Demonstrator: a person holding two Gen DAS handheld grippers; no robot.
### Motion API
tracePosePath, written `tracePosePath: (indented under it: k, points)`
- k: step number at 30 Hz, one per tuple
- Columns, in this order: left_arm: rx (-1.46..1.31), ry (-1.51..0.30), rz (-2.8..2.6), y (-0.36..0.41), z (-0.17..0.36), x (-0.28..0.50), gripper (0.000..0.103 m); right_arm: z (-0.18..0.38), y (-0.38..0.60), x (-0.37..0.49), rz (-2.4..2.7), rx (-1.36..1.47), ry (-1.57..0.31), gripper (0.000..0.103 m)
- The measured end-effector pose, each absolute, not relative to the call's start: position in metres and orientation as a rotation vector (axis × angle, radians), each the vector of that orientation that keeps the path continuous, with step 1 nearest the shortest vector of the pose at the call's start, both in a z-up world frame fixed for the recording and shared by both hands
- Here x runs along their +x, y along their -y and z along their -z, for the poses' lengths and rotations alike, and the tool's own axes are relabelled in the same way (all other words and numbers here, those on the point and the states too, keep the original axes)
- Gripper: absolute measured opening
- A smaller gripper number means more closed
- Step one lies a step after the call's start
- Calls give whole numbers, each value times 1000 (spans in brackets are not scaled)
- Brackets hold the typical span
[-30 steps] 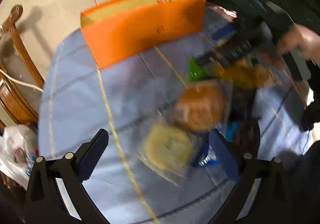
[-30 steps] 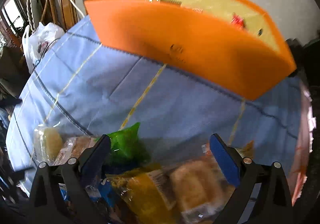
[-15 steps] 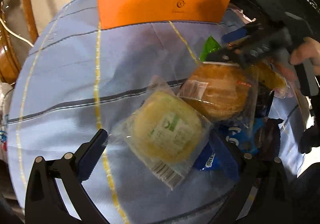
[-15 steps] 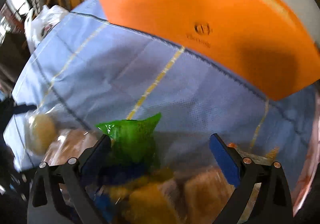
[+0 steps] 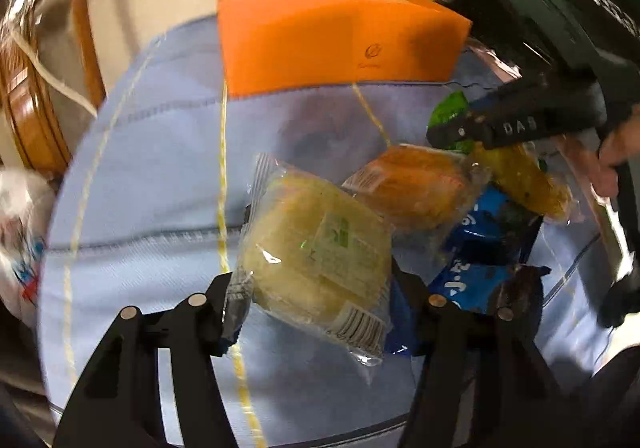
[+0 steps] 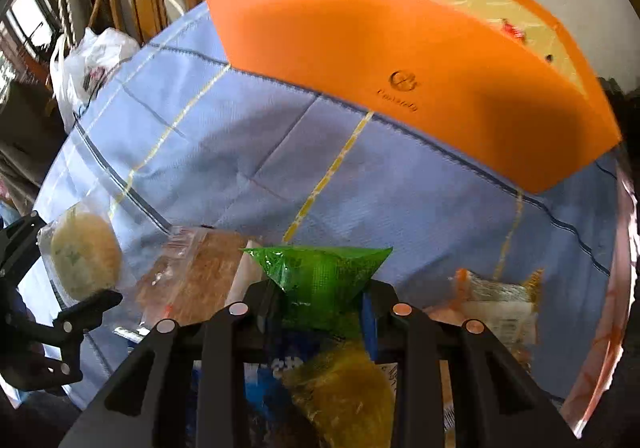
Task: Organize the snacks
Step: 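Grasp the round cake bag with the left tool while the right grasps the green snack bag, then drop the cake bag into the box with the left tool while the right drops the green bag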
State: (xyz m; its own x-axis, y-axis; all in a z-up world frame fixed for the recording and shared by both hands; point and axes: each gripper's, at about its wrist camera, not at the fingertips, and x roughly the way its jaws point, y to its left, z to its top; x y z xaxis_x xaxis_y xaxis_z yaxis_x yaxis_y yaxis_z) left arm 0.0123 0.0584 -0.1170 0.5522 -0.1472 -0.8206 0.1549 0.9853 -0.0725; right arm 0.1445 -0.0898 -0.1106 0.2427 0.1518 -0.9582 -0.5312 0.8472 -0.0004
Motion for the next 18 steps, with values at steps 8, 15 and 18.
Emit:
tracePosePath:
  k: [8,15,18]
  points:
    - [-57,-782,213,-59,24,21,59,45,126,162,-500,-201,-1123,32]
    - [-28,-701,195,-60,-16,106,59,-9,146,223,-386,-120,-981,32]
    - [-75,-743,162,-68,-18,161,59,-18,146,246,-367,-93,-963,32]
